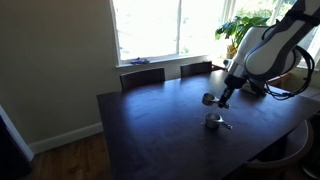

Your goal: Unstack the silver pots.

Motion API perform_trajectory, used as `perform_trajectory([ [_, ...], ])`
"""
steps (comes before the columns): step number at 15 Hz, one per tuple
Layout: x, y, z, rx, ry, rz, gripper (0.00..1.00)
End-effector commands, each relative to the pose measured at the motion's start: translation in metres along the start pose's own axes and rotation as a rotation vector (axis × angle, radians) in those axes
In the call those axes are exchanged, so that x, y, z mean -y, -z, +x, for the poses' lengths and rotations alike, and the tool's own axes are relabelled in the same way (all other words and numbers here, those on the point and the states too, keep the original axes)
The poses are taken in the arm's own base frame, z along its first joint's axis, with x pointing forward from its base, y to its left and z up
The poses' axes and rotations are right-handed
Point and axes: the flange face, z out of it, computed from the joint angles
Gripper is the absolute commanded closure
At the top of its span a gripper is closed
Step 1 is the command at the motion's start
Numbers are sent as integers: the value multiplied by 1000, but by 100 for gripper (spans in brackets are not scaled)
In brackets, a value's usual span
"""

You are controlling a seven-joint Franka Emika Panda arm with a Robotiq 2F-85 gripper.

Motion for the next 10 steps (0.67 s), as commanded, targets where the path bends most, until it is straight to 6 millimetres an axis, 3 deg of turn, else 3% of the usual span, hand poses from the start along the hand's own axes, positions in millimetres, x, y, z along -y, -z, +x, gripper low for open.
perform_trajectory([
  [1,-2,18,-8,-24,-26,-19,88],
  [5,-21,14,-11,-2,-97,-19,89],
  [10,-62,7,-21,44,-200,-23,89],
])
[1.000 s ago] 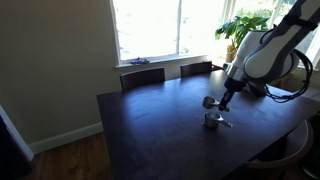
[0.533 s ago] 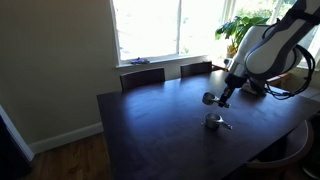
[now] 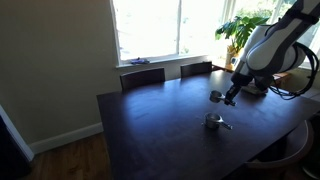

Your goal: Unstack the silver pots.

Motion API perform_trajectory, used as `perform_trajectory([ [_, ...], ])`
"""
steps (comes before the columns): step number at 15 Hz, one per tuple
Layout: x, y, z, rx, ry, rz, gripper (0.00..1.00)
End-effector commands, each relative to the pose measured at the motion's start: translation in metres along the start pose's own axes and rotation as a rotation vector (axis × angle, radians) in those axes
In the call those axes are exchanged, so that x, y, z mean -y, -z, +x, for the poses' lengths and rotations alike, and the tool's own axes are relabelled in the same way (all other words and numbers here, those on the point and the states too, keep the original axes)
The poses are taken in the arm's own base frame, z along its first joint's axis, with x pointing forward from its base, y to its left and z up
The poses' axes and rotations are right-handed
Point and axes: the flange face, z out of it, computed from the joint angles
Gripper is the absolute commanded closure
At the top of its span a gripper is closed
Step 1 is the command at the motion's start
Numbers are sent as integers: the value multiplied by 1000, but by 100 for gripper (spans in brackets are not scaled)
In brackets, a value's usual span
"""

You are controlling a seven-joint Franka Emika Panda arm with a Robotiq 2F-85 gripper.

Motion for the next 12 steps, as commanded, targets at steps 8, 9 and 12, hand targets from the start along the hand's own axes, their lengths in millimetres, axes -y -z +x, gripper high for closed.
perform_trajectory([
  [8,-63,-47,5,136,-156,-7,89],
  [9,-65,-57,7,147,-167,-7,89],
  [12,-67,-85,11,187,-182,8,89],
])
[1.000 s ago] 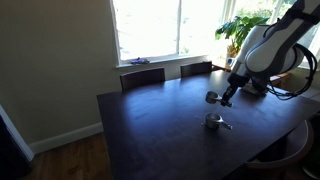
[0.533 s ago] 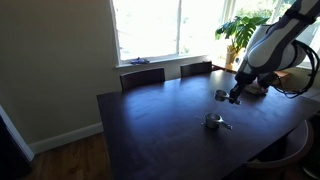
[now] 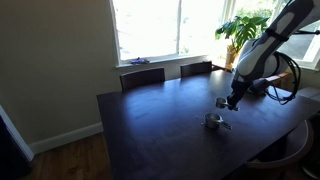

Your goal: Unstack the silver pots.

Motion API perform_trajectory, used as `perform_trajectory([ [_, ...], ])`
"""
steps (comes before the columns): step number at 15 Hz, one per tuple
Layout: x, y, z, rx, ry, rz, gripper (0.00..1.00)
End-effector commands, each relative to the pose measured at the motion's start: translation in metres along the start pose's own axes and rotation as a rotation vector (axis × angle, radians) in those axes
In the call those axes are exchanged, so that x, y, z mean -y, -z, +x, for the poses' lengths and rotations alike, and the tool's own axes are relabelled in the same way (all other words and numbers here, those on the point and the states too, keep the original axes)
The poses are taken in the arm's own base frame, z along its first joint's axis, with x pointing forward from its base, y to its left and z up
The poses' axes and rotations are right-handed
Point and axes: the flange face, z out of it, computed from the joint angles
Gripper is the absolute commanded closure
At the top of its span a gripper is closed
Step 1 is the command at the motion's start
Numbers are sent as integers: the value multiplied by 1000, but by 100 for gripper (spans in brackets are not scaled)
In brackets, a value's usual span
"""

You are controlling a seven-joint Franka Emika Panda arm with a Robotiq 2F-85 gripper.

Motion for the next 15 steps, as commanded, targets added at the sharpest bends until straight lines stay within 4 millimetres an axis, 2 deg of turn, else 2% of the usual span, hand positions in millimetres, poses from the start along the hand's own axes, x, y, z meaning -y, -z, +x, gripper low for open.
perform_trajectory([
  [1,-1,-27,15,50,-35,6,89],
  [6,-4,-54,10,68,-48,14,89],
  [8,-5,-61,7,76,-50,12,90],
  [10,-6,-59,2,71,-47,10,88],
  [11,-7,-57,0,65,-47,5,46],
  [12,-7,-53,-2,54,-44,0,45],
  [15,-9,-42,-6,28,-41,-7,28],
])
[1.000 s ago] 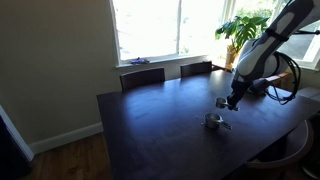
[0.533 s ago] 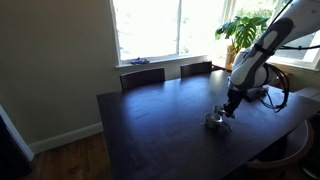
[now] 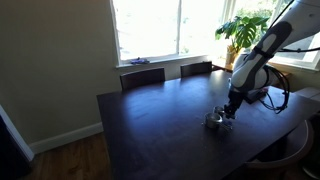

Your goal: Unstack the silver pots.

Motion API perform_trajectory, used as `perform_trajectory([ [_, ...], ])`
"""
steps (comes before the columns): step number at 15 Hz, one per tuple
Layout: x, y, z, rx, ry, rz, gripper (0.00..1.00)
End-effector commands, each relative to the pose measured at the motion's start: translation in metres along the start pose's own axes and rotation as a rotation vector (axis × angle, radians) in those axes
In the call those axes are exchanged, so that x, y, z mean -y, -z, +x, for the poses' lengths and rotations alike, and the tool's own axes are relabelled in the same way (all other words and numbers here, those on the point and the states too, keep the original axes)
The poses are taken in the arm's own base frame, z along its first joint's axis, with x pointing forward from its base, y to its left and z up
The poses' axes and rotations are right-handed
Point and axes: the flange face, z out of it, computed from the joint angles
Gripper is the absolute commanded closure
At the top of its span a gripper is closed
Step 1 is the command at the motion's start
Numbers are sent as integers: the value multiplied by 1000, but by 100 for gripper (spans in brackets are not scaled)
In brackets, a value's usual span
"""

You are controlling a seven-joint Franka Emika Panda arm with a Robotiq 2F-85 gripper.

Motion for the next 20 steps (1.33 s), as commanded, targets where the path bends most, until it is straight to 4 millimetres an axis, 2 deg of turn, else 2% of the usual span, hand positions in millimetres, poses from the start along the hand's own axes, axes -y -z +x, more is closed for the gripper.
perform_trajectory([
  [1,0,23,-13,-41,-7,-20,21],
  [4,5,39,-17,-53,1,-12,3],
  [5,7,44,-18,-54,4,-10,0],
  [8,21,63,-23,-57,23,6,0],
  [11,44,74,-31,-55,50,19,0],
  [15,75,76,-47,-32,92,42,0],
  [20,101,65,-63,9,135,57,0],
])
